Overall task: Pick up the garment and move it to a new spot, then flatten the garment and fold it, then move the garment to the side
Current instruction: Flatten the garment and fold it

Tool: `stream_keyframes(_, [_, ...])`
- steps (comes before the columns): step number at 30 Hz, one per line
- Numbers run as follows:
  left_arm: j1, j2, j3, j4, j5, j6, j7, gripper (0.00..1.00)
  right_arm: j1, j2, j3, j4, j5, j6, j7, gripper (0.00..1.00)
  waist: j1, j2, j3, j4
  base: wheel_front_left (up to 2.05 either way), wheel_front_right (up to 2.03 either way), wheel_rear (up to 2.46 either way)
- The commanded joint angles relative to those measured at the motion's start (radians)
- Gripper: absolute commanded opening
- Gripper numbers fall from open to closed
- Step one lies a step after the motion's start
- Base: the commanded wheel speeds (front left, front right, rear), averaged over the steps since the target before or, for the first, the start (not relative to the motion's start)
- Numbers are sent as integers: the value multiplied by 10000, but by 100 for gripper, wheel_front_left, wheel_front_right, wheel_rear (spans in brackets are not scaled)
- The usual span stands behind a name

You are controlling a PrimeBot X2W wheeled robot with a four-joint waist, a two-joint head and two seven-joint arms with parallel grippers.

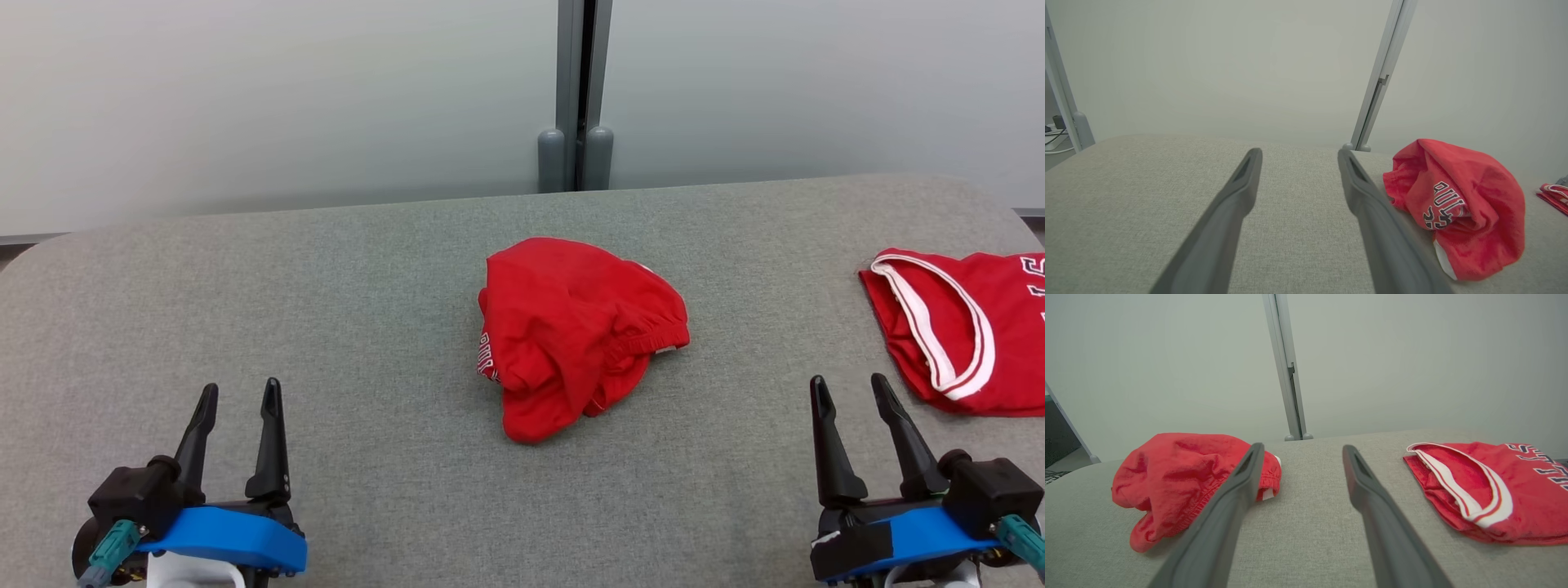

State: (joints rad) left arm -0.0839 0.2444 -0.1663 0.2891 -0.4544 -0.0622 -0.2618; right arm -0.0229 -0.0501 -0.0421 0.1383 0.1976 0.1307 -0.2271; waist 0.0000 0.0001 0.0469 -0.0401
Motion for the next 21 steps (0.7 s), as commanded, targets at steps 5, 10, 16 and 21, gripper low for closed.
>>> stream_keyframes(5, [-10,-93,76,-13,132,-68,-42,100,-99,-6,87,53,-28,1,3,100,0,-1,37,71,0,0,0])
stream_keyframes(10, [-33,-149,74,-26,165,-125,-41,100,-72,-6,109,80,-37,1,0,100,0,-1,104,98,0,0,0])
stream_keyframes(16, [-166,-176,118,43,254,-228,-41,100,-58,-6,128,36,-28,1,-22,100,0,-1,203,111,0,0,0])
stream_keyframes(21, [-571,-385,-487,195,409,-374,33,100,-32,-6,157,-38,-46,1,-47,100,0,-1,329,126,0,0,0])
